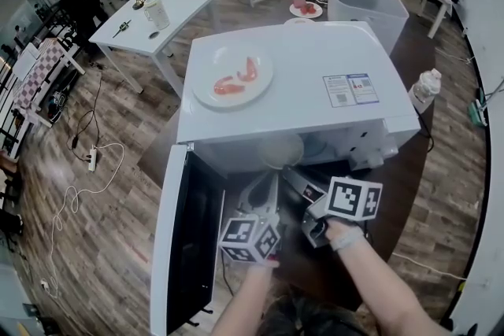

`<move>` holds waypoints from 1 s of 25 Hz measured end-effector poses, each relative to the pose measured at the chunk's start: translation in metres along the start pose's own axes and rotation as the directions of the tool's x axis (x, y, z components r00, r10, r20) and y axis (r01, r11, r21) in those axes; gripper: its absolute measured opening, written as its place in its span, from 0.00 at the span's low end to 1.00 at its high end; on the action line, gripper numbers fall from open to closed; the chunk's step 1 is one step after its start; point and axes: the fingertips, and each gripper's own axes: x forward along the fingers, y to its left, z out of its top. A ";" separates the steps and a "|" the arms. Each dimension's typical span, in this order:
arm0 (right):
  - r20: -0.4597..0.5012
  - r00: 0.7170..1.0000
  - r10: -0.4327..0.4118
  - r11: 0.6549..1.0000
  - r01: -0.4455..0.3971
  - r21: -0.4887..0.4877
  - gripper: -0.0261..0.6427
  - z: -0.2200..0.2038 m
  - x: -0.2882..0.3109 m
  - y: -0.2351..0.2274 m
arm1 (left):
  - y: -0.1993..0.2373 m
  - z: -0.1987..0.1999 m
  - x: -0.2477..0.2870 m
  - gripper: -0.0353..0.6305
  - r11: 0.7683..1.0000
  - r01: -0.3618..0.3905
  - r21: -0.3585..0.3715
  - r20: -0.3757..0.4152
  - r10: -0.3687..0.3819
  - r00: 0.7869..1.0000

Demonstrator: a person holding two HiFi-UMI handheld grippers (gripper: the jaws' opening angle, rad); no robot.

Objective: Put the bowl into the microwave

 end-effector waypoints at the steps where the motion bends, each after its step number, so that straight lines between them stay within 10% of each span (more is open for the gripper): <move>1: 0.004 1.000 -0.001 1.000 0.001 -0.004 0.36 0.001 0.000 0.000 | 0.001 0.000 0.000 0.07 1.000 -0.001 0.003 -0.004 0.001 1.000; 25: 0.115 0.993 -0.013 1.000 0.013 0.003 0.15 0.035 0.014 -0.007 | 0.027 0.008 0.029 0.07 0.999 -0.022 -0.046 -0.053 0.019 0.998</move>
